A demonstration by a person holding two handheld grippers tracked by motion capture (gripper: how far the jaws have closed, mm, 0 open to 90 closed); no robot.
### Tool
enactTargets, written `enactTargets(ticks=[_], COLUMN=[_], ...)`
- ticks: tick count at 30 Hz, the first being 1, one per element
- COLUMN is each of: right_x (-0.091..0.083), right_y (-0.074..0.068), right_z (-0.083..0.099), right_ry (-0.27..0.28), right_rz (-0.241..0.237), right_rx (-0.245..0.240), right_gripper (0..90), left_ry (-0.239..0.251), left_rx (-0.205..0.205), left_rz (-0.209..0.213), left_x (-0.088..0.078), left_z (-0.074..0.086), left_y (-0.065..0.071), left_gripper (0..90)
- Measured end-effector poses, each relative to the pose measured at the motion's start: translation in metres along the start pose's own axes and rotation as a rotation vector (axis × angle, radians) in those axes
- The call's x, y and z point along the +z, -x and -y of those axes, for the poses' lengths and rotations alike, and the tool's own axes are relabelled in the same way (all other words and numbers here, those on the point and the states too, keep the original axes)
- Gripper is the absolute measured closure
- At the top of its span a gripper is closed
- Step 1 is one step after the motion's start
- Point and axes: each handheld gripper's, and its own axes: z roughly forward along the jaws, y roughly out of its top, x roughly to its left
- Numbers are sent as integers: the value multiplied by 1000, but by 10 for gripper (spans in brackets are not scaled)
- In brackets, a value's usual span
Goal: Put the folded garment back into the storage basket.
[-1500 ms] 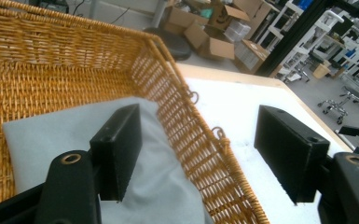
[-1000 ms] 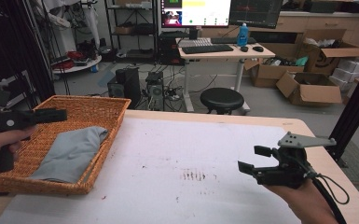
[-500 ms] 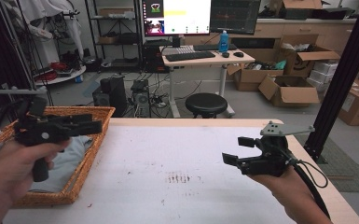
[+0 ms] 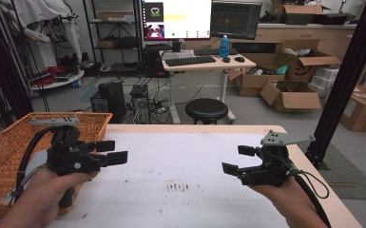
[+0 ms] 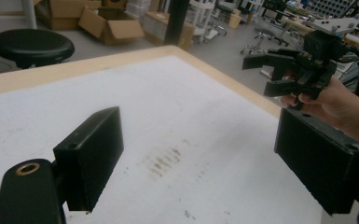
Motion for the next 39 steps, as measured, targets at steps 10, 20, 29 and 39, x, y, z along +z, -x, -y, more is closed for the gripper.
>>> enactTargets(ticks=[10, 20, 29, 39], right_x=[7, 13, 17, 18], right_y=[3, -2, -8, -11], right_z=[3, 2, 4, 1], right_ry=[-19, -24, -31, -28], right_rz=[-18, -23, -27, -29], right_rx=[-6, -5, -5, -9], right_gripper=[144, 144, 145, 145], left_ry=[3, 20, 27, 39], left_rx=[-20, -23, -31, -39], left_rz=[-19, -23, -19, -10], left_x=[9, 1, -3, -5], left_z=[1, 0, 3, 2], left_y=[-5, -7, -9, -8], left_gripper=[160, 160, 160, 160])
